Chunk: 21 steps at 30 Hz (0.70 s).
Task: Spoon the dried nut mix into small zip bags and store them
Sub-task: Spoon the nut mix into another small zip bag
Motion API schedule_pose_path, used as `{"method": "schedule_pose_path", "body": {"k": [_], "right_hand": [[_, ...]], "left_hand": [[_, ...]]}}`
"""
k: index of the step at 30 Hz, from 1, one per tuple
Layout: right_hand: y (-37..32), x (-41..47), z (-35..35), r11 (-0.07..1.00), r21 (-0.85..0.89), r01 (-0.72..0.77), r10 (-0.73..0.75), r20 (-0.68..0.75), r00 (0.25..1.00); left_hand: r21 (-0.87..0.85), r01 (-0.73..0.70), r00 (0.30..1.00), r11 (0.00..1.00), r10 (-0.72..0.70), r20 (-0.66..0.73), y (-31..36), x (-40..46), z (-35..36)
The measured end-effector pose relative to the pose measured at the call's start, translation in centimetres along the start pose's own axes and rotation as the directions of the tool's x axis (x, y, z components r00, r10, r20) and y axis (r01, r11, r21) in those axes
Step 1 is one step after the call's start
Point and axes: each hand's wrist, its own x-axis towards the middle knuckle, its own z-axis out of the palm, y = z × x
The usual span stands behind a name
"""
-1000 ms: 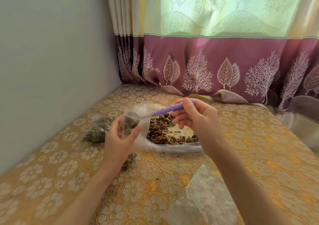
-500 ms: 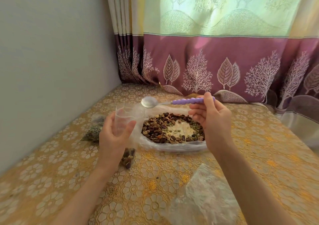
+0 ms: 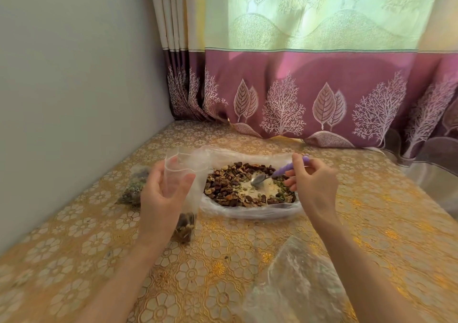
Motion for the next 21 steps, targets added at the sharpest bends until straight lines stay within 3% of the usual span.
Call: {"method": "schedule_pose_path", "body": {"k": [4,10,21], "right_hand": [[0.7,-0.3,0.5,0.995,-0.009,-0.095,0.095,0.126,0.987],[0.7,-1.0,1.2,0.947,0.062,-0.316,0.28,0.33,0.902],[-0.2,-0.7,0.1,0.832,0.244,-0.498,0.442,0.251,0.861]], "left_hand": [[-0.019,-0.012,1.0,1.0,0.013,0.021,0.0,0.0,0.0],[-0.026,-0.001,0.999,1.0,0.002,0.035,-0.1,0.0,0.0],[0.006,0.025,0.998,1.0,-0.025,0.062,-0.4,0.0,0.1]]}}
